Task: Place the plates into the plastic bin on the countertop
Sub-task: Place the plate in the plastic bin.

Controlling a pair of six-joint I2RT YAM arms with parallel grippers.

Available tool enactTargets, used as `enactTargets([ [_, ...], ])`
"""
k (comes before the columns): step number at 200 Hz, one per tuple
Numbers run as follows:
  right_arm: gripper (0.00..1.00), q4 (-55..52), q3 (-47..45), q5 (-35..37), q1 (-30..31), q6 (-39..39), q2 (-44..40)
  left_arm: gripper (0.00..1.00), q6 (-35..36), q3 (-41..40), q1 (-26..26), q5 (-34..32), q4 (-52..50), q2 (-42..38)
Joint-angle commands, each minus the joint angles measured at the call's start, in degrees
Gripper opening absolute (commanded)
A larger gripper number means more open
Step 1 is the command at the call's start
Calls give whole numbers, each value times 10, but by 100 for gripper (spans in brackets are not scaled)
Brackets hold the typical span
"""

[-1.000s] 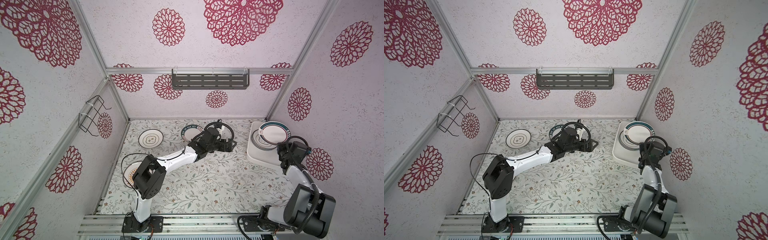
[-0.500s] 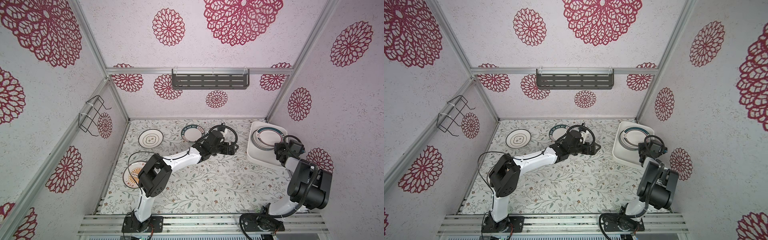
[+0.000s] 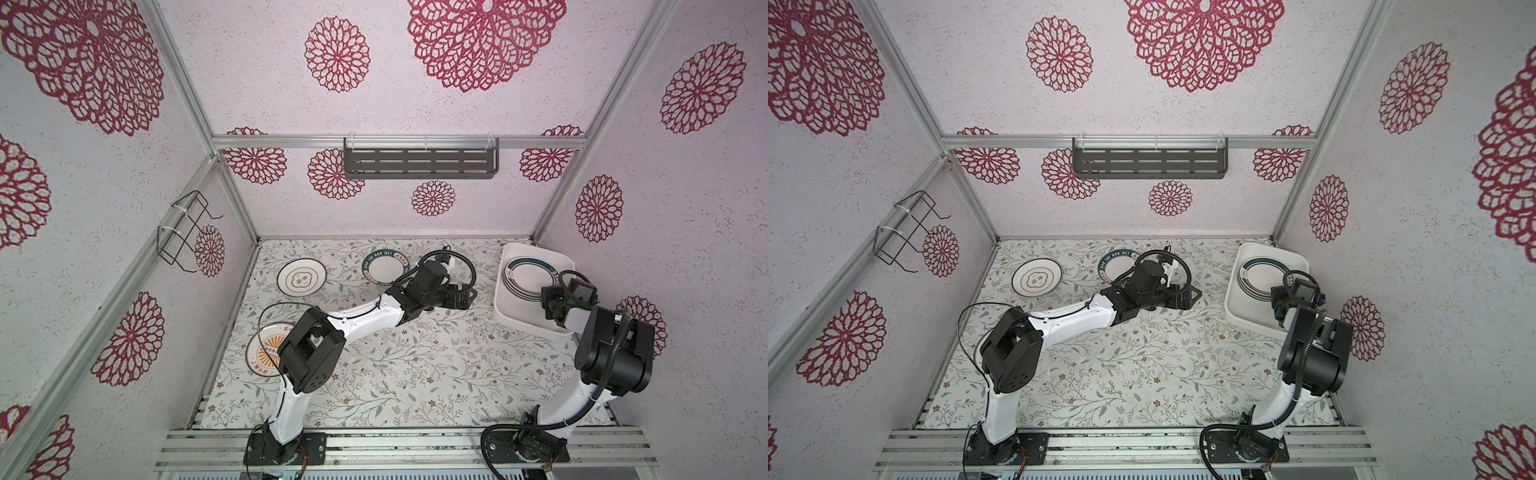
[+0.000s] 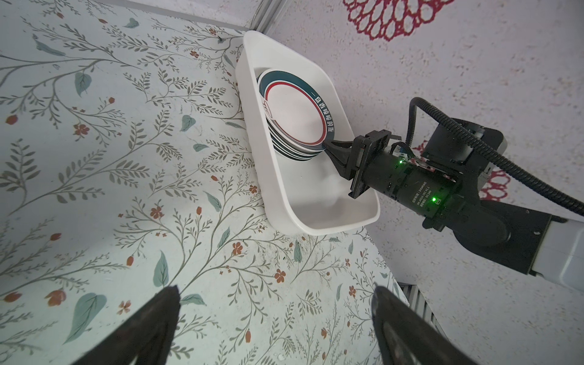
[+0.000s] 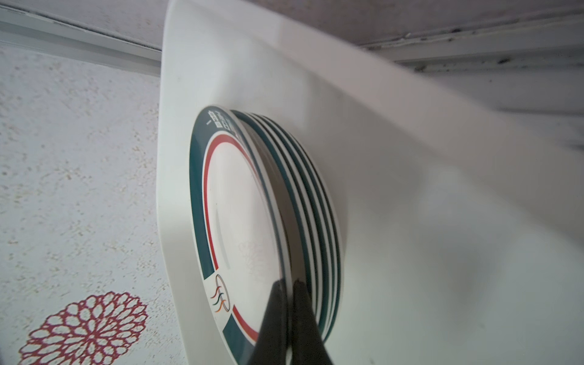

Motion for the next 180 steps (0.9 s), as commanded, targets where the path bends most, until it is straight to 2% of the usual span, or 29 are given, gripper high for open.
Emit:
enactTargets([
  [1, 0, 21, 18, 1, 5, -16, -7, 97, 6, 17, 1, -2, -1, 10],
  [17, 8, 19, 20, 0, 4, -18, -5, 97, 6, 16, 1, -1, -3, 9],
  [28, 21, 16, 21, -3, 4, -21, -3, 97, 6, 14, 2, -2, -3, 7],
  [57, 46, -10, 28, -1, 6, -34, -16, 97, 7, 6, 2, -6, 0, -1],
  [68, 53, -25, 27, 8, 7, -42, -28, 97, 7, 1, 2, -9, 3, -6],
  [111, 66, -94, 43, 24, 9, -83, -75, 97, 10, -34, 2, -22, 17, -32],
  [146, 77, -162, 65, 41, 15, -113, -117, 97, 19, -74, 2, -53, 18, -95],
  [180, 88, -206, 82, 55, 56, -146, -173, 97, 30, -136, 2, -96, 17, -163],
])
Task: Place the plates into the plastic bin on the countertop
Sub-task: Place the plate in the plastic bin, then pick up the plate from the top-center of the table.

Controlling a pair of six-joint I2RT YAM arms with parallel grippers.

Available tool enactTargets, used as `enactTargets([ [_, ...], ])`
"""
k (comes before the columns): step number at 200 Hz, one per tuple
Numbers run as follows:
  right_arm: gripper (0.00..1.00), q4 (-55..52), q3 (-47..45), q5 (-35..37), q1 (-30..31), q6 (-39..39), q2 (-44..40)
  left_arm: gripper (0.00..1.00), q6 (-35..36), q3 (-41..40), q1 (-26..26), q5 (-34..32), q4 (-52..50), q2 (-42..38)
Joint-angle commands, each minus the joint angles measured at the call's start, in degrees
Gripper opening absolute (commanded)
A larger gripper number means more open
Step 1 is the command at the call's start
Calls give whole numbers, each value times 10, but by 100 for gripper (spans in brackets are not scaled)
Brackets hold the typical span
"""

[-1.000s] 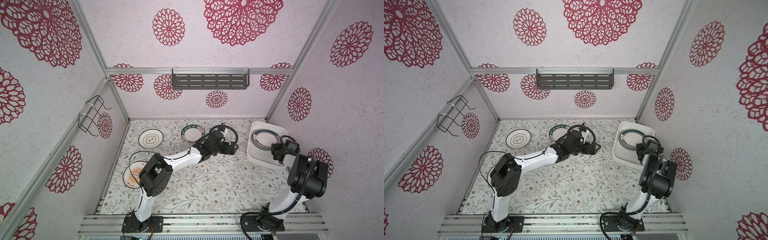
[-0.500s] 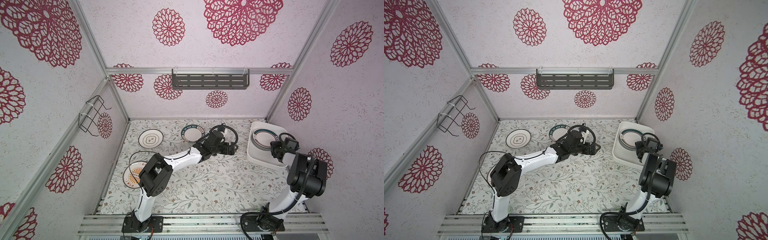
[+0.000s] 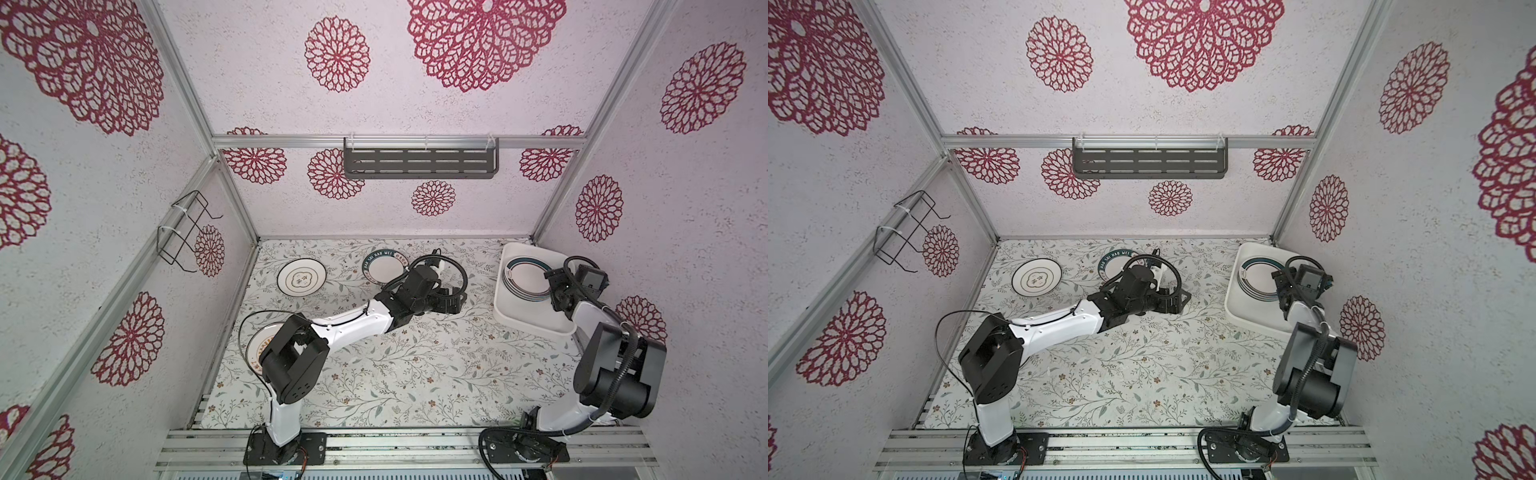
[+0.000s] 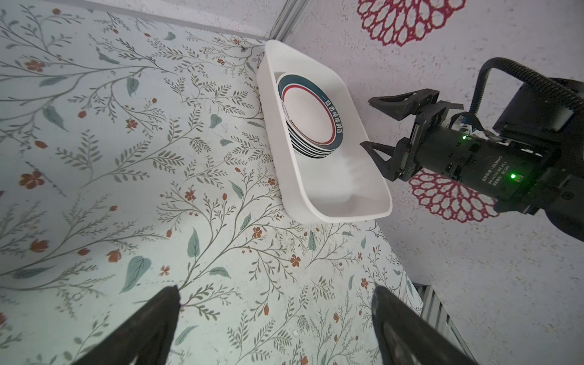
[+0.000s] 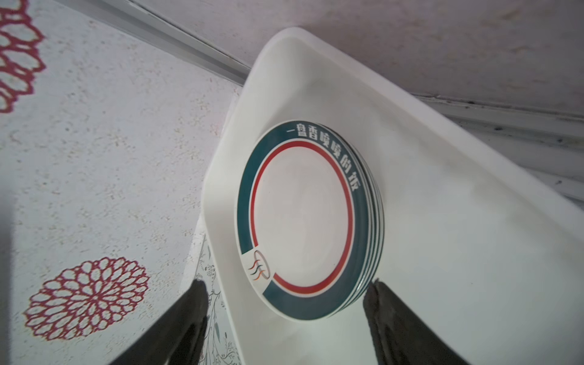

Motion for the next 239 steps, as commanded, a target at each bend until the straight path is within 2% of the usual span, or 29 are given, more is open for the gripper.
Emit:
enactTargets([
  [1, 88, -51, 28, 21, 36, -46, -50, 97, 19, -33, 2, -43, 13, -61],
  [23, 91, -85, 50, 48, 97, -67, -78, 97, 27, -75, 5, -75, 0, -110],
  [39, 99, -87, 56, 67, 146, -67, -94, 97, 31, -108, 14, -89, -9, -148],
  [82, 99, -85, 98, 119, 276, -74, -81, 97, 13, -189, 75, -100, -55, -239],
  [112, 98, -55, 147, 115, 352, -77, -14, 97, 10, -240, 131, -94, -78, -296],
  [165, 93, -37, 292, 50, 454, -81, 181, 97, 11, -293, 242, -44, -116, -358],
  [200, 88, -67, 378, 51, 488, -66, 288, 97, 8, -312, 280, -25, -132, -383],
  [239, 76, -37, 393, 41, 497, -42, 344, 97, -2, -318, 299, -6, -98, -361],
])
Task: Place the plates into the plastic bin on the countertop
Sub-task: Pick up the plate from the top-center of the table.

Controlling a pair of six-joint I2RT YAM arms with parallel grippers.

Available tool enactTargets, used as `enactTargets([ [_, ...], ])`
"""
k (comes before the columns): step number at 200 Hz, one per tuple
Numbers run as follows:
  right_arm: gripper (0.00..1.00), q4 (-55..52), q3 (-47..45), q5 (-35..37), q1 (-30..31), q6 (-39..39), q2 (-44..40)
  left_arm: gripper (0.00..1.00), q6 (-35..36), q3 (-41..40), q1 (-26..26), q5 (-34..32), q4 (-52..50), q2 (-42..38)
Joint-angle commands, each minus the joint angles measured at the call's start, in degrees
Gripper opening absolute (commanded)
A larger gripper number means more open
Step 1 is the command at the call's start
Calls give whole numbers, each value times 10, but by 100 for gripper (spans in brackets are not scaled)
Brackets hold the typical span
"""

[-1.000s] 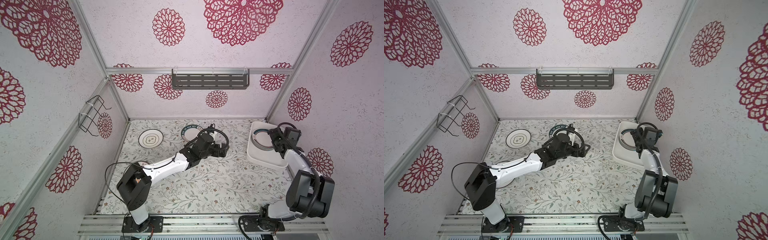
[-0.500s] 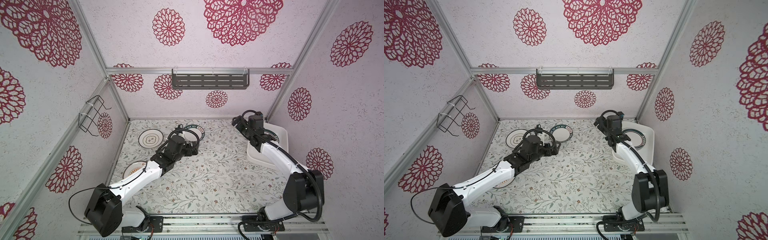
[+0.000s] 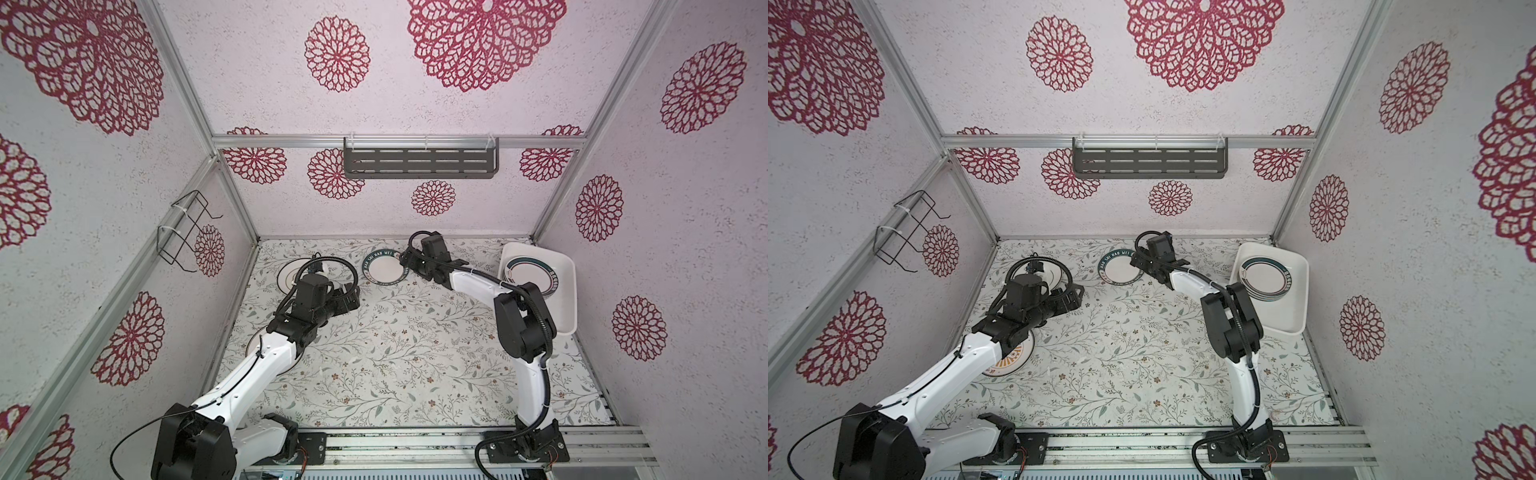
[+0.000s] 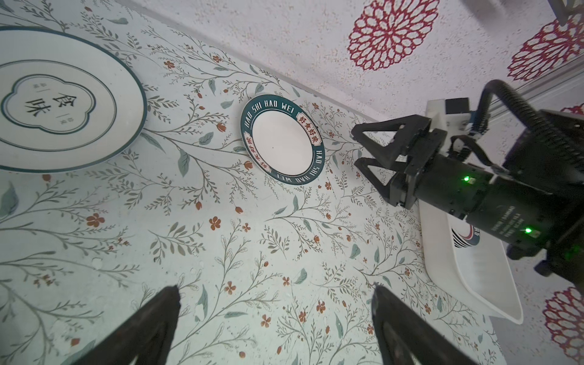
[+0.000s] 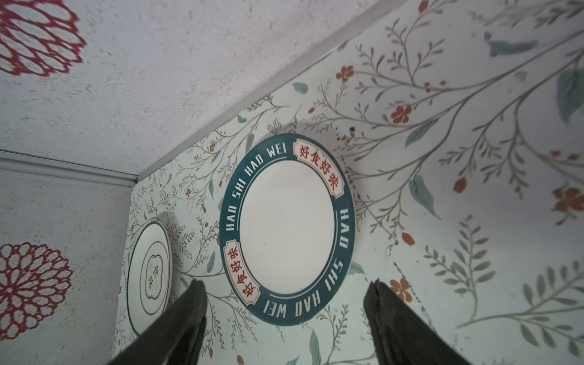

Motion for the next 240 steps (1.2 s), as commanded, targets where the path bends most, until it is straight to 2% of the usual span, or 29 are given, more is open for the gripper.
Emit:
enactTargets([
  [1, 76, 17, 32, -6, -4, 16, 10, 97, -6, -2, 13, 28, 22, 16],
  [70, 72, 3, 47, 1, -1, 13, 52, 97, -20, 13, 28, 59, 77, 89],
  [106, 66, 24, 61, -22, -1, 27, 86, 97, -17, 25, 34, 69, 84, 112],
  [171, 56, 28, 72, -8, 6, 48, 117, 97, -19, 26, 42, 80, 99, 133],
  [184, 52, 28, 71, -7, 7, 59, 124, 97, -21, 28, 43, 84, 101, 138],
  [200, 40, 19, 68, 10, 9, 72, 126, 97, -25, 32, 44, 94, 95, 136],
  [214, 19, 16, 53, 39, 12, 77, 113, 97, -29, 32, 44, 101, 88, 120],
  [223, 10, 21, 40, 56, 14, 79, 102, 97, -30, 28, 43, 101, 83, 108],
  [240, 6, 36, 22, 61, 13, 81, 85, 97, -31, 19, 43, 91, 72, 72],
])
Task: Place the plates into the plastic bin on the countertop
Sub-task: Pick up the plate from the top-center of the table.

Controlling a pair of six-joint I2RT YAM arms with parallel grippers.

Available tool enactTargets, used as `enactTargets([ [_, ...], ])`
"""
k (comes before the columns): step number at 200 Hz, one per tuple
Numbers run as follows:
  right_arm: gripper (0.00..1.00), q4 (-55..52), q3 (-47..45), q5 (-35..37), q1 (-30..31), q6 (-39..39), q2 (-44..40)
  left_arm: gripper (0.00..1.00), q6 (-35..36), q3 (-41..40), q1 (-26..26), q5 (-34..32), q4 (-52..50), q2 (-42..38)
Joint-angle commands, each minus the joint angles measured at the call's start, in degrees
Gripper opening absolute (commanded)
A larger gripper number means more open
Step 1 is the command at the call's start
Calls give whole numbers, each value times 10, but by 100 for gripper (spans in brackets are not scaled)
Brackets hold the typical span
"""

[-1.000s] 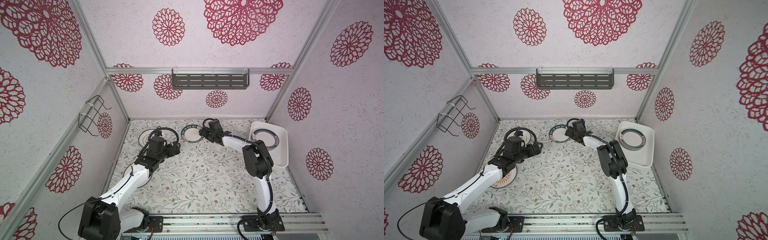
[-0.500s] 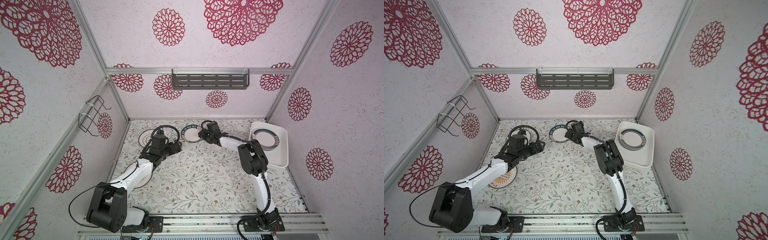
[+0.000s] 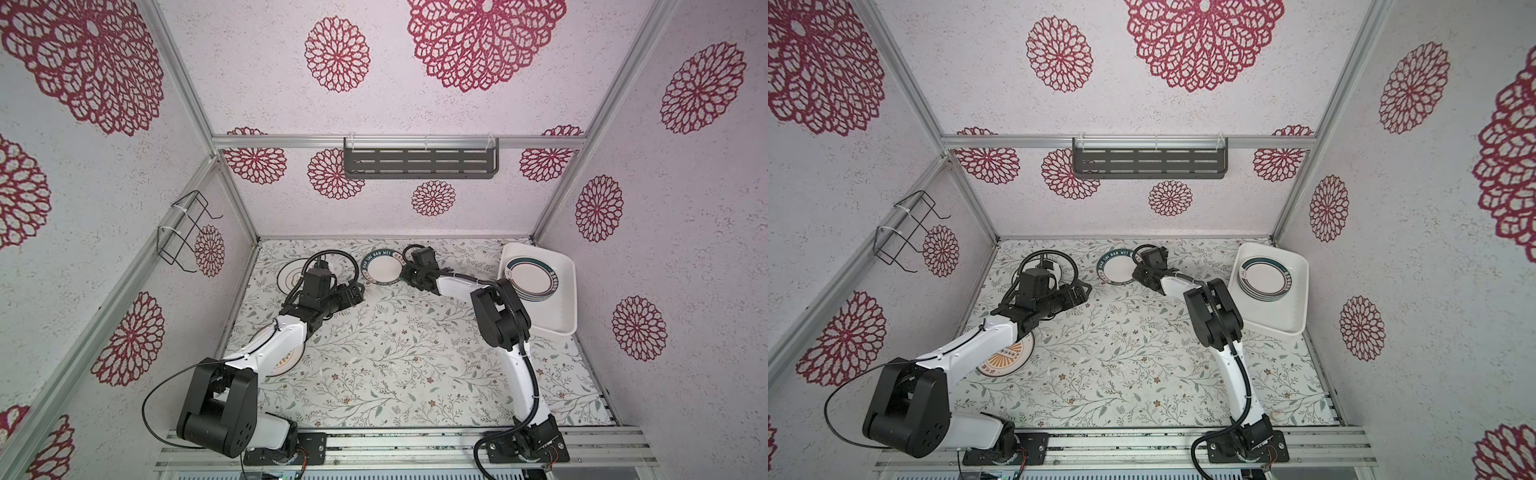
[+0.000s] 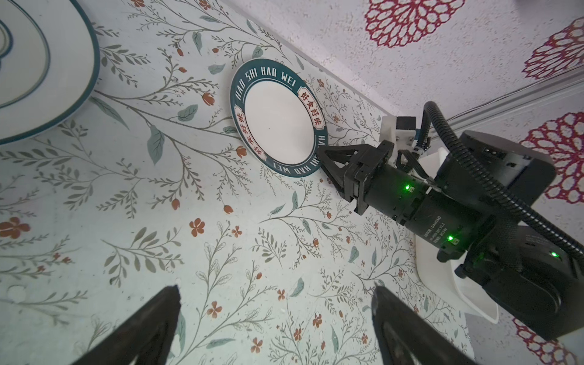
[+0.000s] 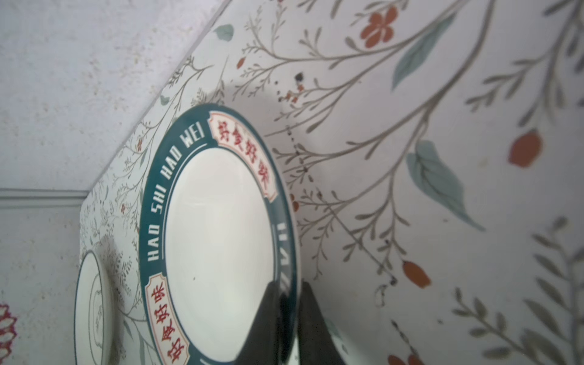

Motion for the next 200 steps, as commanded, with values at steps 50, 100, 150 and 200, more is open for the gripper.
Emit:
enactTargets([
  [50, 0, 25, -45, 32, 4, 0, -71, 97, -8, -28, 4, -32, -66, -157],
  [100, 0, 56, -114, 36, 5, -9, -157, 97, -44, -74, -4, -47, -107, -265],
  [150, 0, 59, -230, 26, 3, -43, -293, 97, -77, -95, -85, -107, -119, -321],
  [200, 0, 41, -330, 23, -5, -71, -434, 97, -90, -83, -183, -154, -60, -270],
])
